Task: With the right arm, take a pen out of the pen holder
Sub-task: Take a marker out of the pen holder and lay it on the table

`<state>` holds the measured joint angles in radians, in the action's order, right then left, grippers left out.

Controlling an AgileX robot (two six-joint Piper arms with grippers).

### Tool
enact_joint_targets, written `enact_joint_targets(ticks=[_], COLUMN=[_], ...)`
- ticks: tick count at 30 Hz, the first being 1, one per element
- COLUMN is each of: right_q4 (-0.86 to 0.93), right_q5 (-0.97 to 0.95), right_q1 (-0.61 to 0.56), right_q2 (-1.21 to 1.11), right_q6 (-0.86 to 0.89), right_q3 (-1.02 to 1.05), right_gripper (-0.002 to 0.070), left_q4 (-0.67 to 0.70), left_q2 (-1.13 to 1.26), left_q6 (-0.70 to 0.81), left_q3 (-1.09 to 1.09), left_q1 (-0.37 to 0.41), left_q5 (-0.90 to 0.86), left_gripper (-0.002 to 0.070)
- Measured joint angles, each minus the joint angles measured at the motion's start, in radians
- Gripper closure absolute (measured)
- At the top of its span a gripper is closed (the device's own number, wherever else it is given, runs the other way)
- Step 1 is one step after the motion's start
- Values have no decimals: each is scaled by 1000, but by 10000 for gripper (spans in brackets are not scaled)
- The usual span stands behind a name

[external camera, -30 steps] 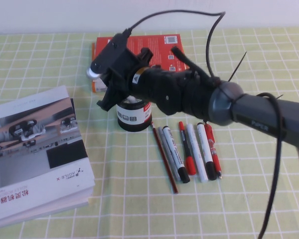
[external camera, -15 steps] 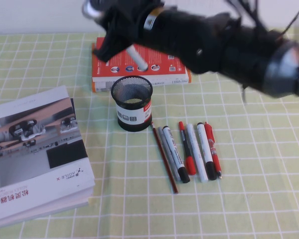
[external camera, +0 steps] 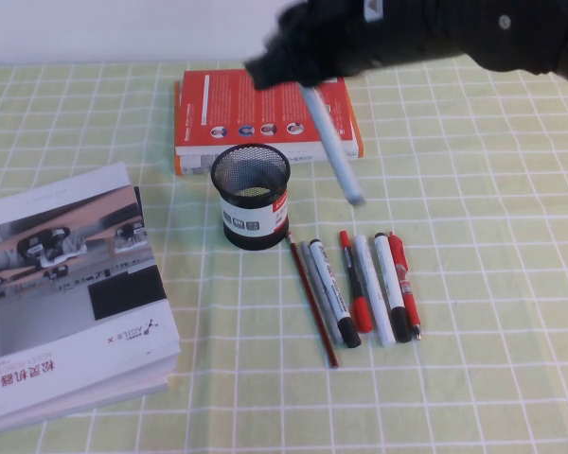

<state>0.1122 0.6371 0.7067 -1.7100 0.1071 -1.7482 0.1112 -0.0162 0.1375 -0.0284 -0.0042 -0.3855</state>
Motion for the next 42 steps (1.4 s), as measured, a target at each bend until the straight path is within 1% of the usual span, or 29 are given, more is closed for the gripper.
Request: enact_joint_targets(ticks=[3, 5, 10, 13, 18, 26, 31, 42], right_q4=[81, 108, 116, 93, 68, 44, 34, 38], right_q5=[164, 243, 360, 410, 419, 361, 312, 296], right_q1=[-7, -17, -68, -107, -143, -180, -194, -217], right_q2=[-2, -9, -61, -112, -217, -328, -357, -427], right_q6=[175, 257, 372, 381, 381, 358, 349, 341], right_q3=[0, 0, 0, 0, 0, 0, 0, 0], right_gripper=[563, 563, 563, 563, 563, 563, 563, 563], left_q4=[0, 0, 0, 0, 0, 0, 0, 0], left_q2=[0, 0, 0, 0, 0, 0, 0, 0], left_q6=[0, 0, 0, 0, 0, 0, 0, 0], left_q3=[0, 0, 0, 0, 0, 0, 0, 0], left_q1=[0, 0, 0, 0, 0, 0, 0, 0], left_q5=[0, 0, 0, 0, 0, 0, 0, 0], left_gripper=[680, 680, 680, 680, 680, 680, 680, 680])
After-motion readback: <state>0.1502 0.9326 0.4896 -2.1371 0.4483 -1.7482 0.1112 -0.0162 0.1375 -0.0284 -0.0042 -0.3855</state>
